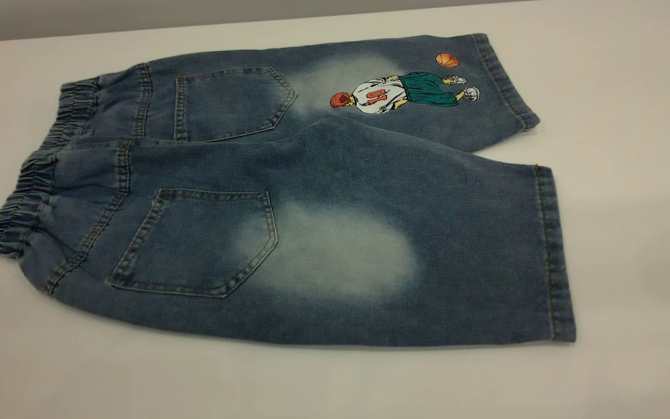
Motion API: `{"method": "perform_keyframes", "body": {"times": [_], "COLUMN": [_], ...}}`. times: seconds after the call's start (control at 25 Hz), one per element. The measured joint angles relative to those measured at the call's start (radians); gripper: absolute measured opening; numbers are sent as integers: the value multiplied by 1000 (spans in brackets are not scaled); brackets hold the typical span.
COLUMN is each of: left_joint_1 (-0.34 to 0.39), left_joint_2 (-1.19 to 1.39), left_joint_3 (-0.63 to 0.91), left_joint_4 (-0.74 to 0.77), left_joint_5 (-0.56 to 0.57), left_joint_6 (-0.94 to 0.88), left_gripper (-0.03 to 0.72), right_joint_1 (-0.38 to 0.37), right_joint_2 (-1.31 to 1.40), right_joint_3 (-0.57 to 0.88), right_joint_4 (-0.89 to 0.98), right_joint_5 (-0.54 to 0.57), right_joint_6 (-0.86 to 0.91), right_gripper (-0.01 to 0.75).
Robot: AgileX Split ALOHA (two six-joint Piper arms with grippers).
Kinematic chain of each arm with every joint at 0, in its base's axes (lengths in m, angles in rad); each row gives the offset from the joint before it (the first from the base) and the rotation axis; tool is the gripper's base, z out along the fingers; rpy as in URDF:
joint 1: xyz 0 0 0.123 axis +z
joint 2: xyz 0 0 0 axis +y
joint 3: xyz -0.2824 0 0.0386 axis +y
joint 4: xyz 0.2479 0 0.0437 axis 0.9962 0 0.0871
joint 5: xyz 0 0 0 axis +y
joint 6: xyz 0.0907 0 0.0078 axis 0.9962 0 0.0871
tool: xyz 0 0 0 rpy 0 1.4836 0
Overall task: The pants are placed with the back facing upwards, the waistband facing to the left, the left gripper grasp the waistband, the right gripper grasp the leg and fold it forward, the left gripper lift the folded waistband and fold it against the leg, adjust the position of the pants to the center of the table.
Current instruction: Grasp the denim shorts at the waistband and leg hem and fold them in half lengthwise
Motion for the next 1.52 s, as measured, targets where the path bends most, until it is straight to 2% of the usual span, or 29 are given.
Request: {"method": "perform_keyframes", "body": {"times": [0.68, 0.92, 1.16, 1.32, 1.52], "left_joint_1": [0, 0, 0, 0, 0], "left_joint_2": [5, 122, 371, 562, 782], "left_joint_3": [-6, -68, -165, -195, -195], "left_joint_4": [0, 8, -3, -63, -115], "left_joint_5": [-9, -113, -252, -338, -465], "left_joint_6": [-24, -96, -143, -165, -163], "left_gripper": [414, 414, 414, 414, 414], "right_joint_1": [1, 2, 2, 2, 2], "right_joint_2": [0, 25, 216, 385, 613], "right_joint_3": [-1, -66, -148, -171, -170], "right_joint_4": [9, 10, 48, 141, 348], "right_joint_5": [-1, -99, -195, -245, -247], "right_joint_6": [4, 5, 8, -15, -153], "right_gripper": [431, 431, 431, 431, 431]}}
